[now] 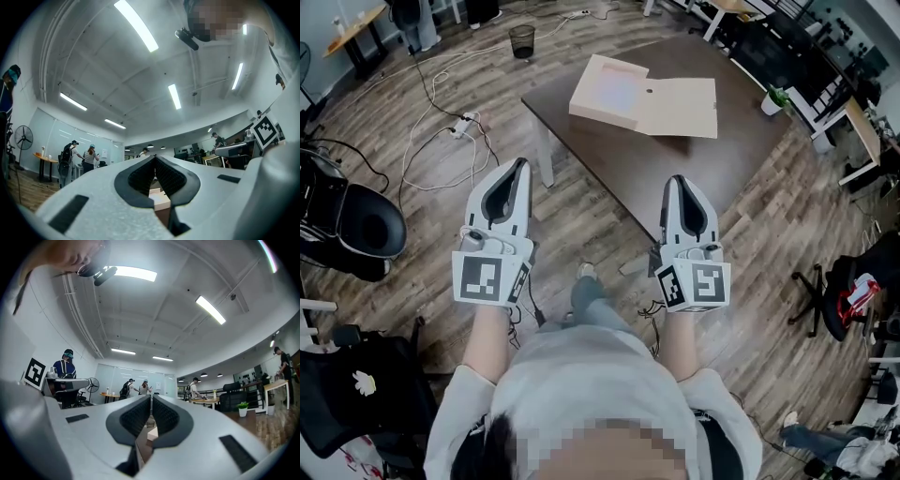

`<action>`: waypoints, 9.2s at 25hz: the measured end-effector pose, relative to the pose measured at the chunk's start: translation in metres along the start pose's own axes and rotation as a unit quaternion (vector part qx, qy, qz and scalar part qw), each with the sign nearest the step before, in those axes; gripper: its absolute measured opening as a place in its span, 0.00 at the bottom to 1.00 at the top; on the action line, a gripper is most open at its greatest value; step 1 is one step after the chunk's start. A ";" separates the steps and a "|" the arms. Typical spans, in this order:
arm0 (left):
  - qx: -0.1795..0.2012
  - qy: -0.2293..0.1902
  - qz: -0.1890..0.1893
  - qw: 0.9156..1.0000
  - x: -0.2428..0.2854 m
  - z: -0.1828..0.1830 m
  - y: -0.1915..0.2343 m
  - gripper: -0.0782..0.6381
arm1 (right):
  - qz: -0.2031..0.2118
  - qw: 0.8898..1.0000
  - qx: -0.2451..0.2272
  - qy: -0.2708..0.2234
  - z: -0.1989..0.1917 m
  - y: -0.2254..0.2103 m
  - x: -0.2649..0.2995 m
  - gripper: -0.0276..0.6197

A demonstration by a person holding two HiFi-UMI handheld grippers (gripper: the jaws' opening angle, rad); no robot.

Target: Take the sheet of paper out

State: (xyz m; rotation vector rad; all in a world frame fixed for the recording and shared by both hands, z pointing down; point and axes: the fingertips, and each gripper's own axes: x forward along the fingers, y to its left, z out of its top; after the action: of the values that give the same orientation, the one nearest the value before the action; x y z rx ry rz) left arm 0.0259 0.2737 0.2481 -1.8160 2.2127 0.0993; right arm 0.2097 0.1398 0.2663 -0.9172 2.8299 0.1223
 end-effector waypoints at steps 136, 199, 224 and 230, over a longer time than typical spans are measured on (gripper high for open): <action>-0.100 0.124 -0.244 0.957 0.566 -0.306 0.182 0.12 | -0.009 0.744 0.385 0.546 -0.460 -0.198 0.424 0.29; -0.094 0.122 -0.252 0.955 0.553 -0.298 0.164 0.12 | -0.019 0.738 0.398 0.545 -0.452 -0.216 0.395 0.06; -0.088 0.089 -0.283 0.951 0.519 -0.246 0.096 0.12 | -0.130 0.806 0.341 0.465 -0.381 -0.270 0.323 0.06; -0.085 0.080 -0.287 0.951 0.509 -0.230 0.081 0.12 | -0.147 0.824 0.315 0.448 -0.357 -0.272 0.310 0.06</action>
State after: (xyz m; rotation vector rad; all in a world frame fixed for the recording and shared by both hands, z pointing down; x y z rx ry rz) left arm -0.1800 -0.2456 0.3296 -2.5682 1.7151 0.0238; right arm 0.0756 -0.3037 0.5542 -1.4557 2.9663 -1.5647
